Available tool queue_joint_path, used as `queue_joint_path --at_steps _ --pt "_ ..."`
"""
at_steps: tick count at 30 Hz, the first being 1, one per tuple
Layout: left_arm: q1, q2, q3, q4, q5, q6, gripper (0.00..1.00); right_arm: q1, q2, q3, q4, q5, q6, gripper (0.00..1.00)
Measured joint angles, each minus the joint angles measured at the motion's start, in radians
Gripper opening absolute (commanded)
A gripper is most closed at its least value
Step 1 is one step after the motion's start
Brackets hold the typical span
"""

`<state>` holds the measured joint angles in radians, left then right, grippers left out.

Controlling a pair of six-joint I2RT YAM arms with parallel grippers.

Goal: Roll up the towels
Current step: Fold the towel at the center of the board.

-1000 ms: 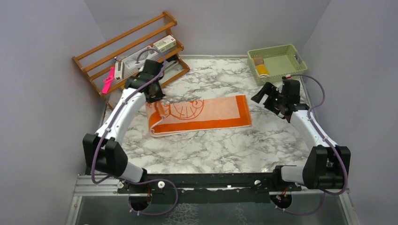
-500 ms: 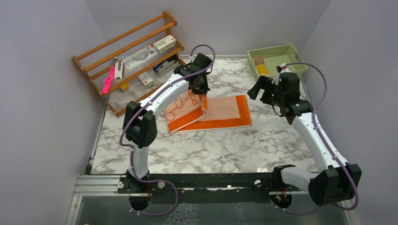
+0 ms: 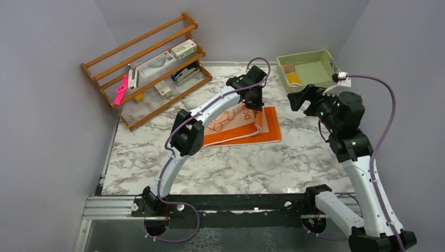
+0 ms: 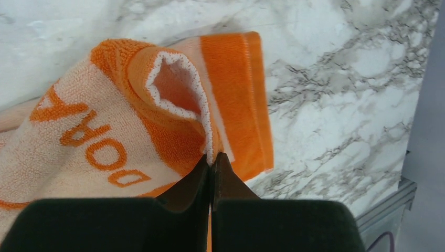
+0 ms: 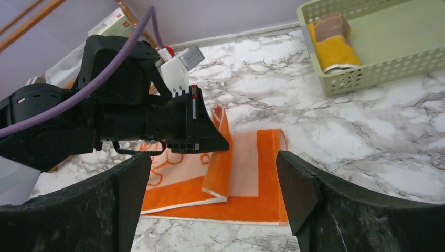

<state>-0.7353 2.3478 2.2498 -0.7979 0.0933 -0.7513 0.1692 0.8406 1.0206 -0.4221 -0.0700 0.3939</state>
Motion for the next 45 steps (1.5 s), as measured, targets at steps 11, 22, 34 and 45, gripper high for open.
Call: queue_joint_path --at_steps 11,22,34,45 --pt "-0.051 0.056 0.037 0.064 0.131 -0.066 0.00 0.000 0.038 0.000 -0.008 0.021 -0.005 0.91" --pt "-0.045 0.053 -0.039 0.126 0.170 -0.088 0.00 0.000 0.038 -0.004 -0.036 0.043 0.009 0.91" --pt "-0.047 -0.029 -0.157 0.130 0.174 -0.077 0.00 0.126 0.079 -0.023 -0.065 0.137 0.035 1.00" --pt "-0.030 -0.236 -0.262 0.061 0.185 -0.063 0.00 0.179 0.029 -0.024 -0.064 0.237 0.020 1.00"
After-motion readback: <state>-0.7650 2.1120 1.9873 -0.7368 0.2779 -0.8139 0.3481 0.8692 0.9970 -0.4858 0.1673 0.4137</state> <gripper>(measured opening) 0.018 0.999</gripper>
